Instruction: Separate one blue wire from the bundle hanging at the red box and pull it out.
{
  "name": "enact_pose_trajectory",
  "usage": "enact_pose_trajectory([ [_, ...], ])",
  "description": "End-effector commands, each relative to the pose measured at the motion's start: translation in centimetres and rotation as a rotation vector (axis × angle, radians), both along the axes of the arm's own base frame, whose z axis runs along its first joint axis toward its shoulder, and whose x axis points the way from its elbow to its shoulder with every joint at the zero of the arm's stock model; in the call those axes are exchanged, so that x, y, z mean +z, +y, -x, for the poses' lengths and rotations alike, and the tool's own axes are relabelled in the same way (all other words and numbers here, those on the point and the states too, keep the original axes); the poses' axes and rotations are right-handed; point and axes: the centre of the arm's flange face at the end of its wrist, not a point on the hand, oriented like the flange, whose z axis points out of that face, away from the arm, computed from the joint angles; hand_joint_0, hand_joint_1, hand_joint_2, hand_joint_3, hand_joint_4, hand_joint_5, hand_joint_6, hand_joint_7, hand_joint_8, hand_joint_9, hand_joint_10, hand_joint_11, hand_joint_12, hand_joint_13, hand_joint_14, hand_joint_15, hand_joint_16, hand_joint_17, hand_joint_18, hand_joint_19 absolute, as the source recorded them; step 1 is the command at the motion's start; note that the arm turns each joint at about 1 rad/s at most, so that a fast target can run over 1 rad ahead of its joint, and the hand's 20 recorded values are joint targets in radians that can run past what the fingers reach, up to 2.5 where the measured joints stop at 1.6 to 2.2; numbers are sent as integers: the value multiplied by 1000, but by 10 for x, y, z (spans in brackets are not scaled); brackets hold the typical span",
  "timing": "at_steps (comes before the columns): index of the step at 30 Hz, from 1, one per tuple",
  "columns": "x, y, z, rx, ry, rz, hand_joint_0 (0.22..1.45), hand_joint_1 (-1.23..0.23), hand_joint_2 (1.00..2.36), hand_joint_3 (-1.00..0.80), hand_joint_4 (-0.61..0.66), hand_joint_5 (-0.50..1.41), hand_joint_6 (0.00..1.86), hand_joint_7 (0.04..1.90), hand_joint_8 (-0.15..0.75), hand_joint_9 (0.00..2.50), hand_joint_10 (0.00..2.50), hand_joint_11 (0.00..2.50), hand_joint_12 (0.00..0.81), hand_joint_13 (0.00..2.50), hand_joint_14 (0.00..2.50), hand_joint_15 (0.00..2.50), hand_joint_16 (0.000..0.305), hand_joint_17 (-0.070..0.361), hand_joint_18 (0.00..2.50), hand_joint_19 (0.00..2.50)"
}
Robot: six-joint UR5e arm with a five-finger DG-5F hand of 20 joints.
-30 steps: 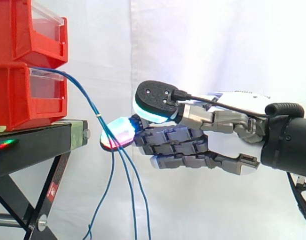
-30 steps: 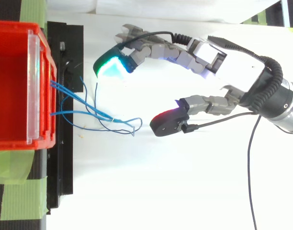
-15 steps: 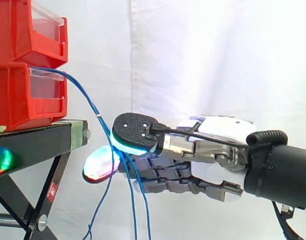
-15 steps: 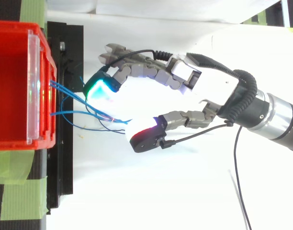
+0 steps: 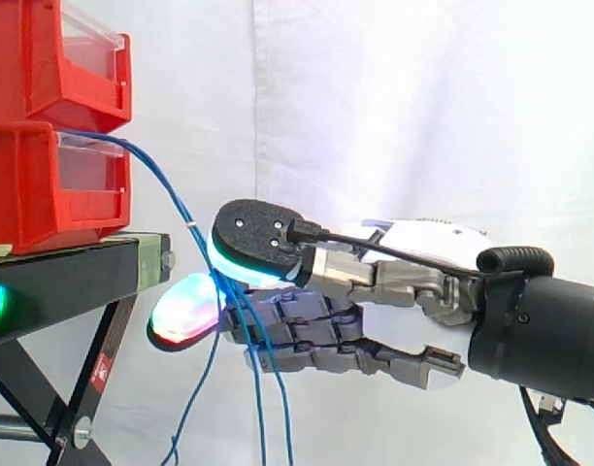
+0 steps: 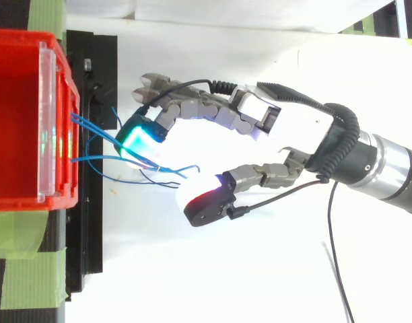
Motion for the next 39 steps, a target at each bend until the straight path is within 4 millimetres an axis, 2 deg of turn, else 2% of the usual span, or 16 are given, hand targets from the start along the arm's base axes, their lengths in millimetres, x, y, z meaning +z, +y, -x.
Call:
enact_pose_trajectory([
  [1, 2, 1, -2, 3, -11, -13, 541, -567, 1000, -500, 323, -181, 503, 1034, 261, 243, 0, 26, 358, 51, 2, 81, 56, 127, 1, 320],
  [8, 19, 2, -20, 9, -47, -45, 564, -606, 1000, -500, 309, -170, 503, 1105, 264, 283, 0, 62, 353, 74, 2, 83, 55, 123, 34, 329],
  [19, 24, 7, -27, 13, -22, -36, 598, -660, 1000, -500, 276, -156, 502, 1255, 264, 329, 2, 115, 351, 101, 3, 93, 53, 120, 68, 349],
  [34, 26, 5, -28, 25, -28, -35, 573, -585, 1000, -498, 292, -167, 503, 1142, 268, 336, 3, 116, 355, 105, 3, 103, 54, 121, 74, 352],
  [39, 26, 5, -28, 51, -26, -30, 574, -581, 1000, -492, 293, -165, 503, 1155, 271, 344, 3, 117, 354, 107, 3, 99, 54, 121, 77, 357],
])
